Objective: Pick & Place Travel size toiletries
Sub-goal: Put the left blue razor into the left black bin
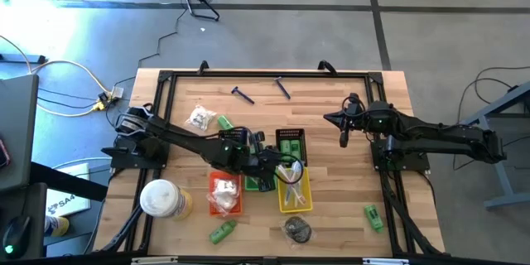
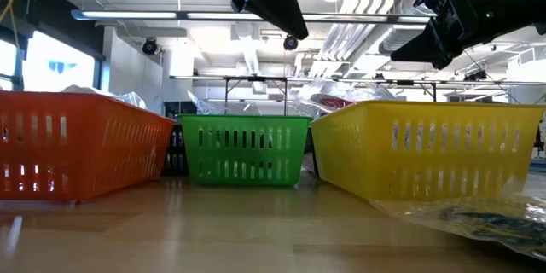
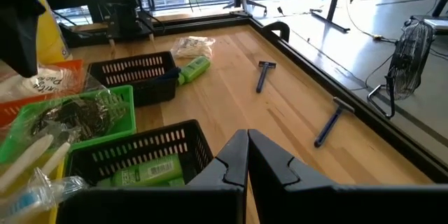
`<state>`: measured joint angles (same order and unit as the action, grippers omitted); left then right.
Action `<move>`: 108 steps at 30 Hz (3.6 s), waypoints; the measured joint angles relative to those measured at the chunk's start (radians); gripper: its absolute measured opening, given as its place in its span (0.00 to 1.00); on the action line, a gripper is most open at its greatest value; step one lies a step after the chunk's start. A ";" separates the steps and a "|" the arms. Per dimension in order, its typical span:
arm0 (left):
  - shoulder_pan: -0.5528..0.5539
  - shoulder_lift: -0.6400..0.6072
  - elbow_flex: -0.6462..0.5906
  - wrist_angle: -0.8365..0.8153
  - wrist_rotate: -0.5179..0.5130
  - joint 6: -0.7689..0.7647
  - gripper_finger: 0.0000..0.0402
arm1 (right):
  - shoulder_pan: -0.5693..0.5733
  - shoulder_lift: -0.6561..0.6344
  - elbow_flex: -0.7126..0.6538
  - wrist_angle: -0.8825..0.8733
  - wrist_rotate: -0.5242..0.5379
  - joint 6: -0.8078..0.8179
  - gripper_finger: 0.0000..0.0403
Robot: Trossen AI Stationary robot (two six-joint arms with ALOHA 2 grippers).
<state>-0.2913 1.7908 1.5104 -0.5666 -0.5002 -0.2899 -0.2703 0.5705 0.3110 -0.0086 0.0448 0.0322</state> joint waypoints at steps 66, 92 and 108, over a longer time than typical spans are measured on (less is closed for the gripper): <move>0.802 -0.334 -0.544 0.416 0.533 0.453 0.15 | -0.001 0.092 0.000 0.050 0.007 -0.108 0.00; 0.809 -0.258 -0.542 0.390 0.487 0.191 0.65 | 0.000 0.092 0.000 0.050 0.003 -0.108 0.00; 0.809 -0.123 -0.541 0.425 0.336 -0.239 0.64 | 0.000 0.092 0.000 0.049 0.004 -0.107 0.00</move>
<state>0.5179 1.6676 0.9691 -0.1411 -0.1647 -0.5293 -0.2707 0.6621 0.3111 0.0409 0.0486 -0.0746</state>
